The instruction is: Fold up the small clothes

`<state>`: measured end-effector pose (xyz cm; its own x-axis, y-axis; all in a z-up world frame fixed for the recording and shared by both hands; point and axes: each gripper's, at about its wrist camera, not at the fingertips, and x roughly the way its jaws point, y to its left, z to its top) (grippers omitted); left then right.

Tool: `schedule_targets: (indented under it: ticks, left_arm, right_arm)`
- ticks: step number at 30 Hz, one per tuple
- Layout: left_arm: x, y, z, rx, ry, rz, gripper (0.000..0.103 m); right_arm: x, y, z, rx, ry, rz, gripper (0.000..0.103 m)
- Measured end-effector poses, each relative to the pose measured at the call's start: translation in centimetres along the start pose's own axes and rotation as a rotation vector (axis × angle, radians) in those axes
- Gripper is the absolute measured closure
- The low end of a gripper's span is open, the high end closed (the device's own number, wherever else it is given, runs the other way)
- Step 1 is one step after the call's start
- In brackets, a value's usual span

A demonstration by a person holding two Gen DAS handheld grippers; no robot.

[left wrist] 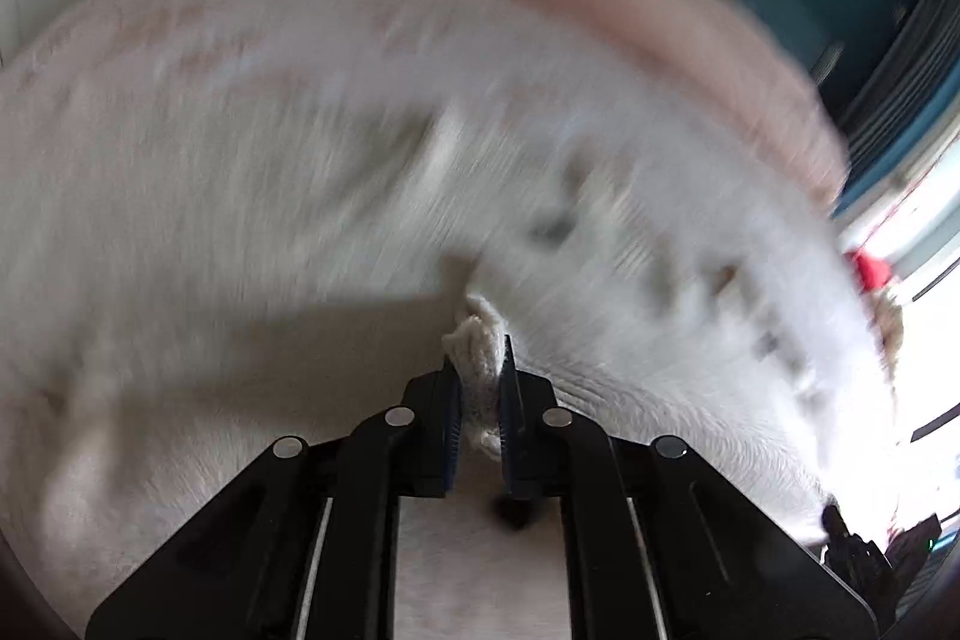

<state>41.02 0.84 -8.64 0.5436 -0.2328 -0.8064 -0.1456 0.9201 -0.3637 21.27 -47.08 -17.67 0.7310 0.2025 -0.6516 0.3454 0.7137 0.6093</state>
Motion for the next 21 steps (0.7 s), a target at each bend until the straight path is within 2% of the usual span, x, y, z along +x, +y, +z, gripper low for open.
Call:
schedule_targets:
  ticks: [2, 5, 7, 8, 9, 12, 14, 16, 17, 18, 19, 20, 21]
  left_arm:
    - [-0.6, 0.3, -0.8, 0.025, -0.059, -0.015, 0.093]
    - [-0.7, 0.1, -1.0, 0.045, -0.085, -0.01, 0.09]
    - [-0.4, 0.5, -1.2, 0.04, -0.108, -0.035, 0.089]
    - [-0.4, 0.7, -1.5, 0.033, -0.12, -0.05, 0.089]
    - [-0.4, 1.1, -1.6, 0.02, -0.136, -0.071, 0.089]
    - [-0.2, 1.5, -2.0, 0.012, -0.157, -0.088, 0.088]
    - [-0.2, 1.5, -2.1, 0.012, -0.168, -0.095, 0.088]
    - [0.0, 1.7, -2.2, 0.004, -0.173, -0.111, 0.088]
    - [0.0, 1.9, -2.3, 0.001, -0.175, -0.118, 0.088]
    - [0.1, 2.1, -2.3, -0.003, -0.179, -0.128, 0.088]
    - [0.1, 2.3, -2.5, -0.005, -0.183, -0.135, 0.088]
    - [0.1, 2.4, -2.5, -0.007, -0.188, -0.143, 0.088]
    - [0.2, 2.5, -2.6, -0.008, -0.192, -0.149, 0.088]
  right_arm:
    - [-0.9, 0.1, 0.3, 0.026, 0.004, 0.027, 0.096]
    - [-3.2, 2.0, -0.1, -0.03, 0.006, -0.025, 0.09]
    - [-5.4, 3.6, -0.9, -0.095, -0.047, -0.128, 0.085]
    - [-6.6, 4.9, -1.2, -0.143, -0.109, -0.161, 0.085]
    - [-7.0, 6.2, -1.2, -0.188, -0.133, -0.157, 0.085]
    - [-4.1, 10.8, 0.1, -0.336, -0.085, -0.104, 0.085]
    - [0.1, 13.6, 1.0, -0.419, -0.017, -0.067, 0.085]
    - [5.2, 15.3, 1.9, -0.473, 0.105, -0.077, 0.086]
    - [7.2, 15.3, 2.2, -0.506, 0.135, -0.121, 0.091]
    - [8.6, 14.7, 2.8, -0.512, 0.132, -0.187, 0.096]
    - [9.4, 13.0, 4.3, -0.46, 0.118, -0.184, 0.102]
    - [9.3, 11.6, 5.6, -0.383, 0.099, -0.159, 0.103]
    - [9.1, 10.7, 6.6, -0.307, 0.076, -0.171, 0.103]
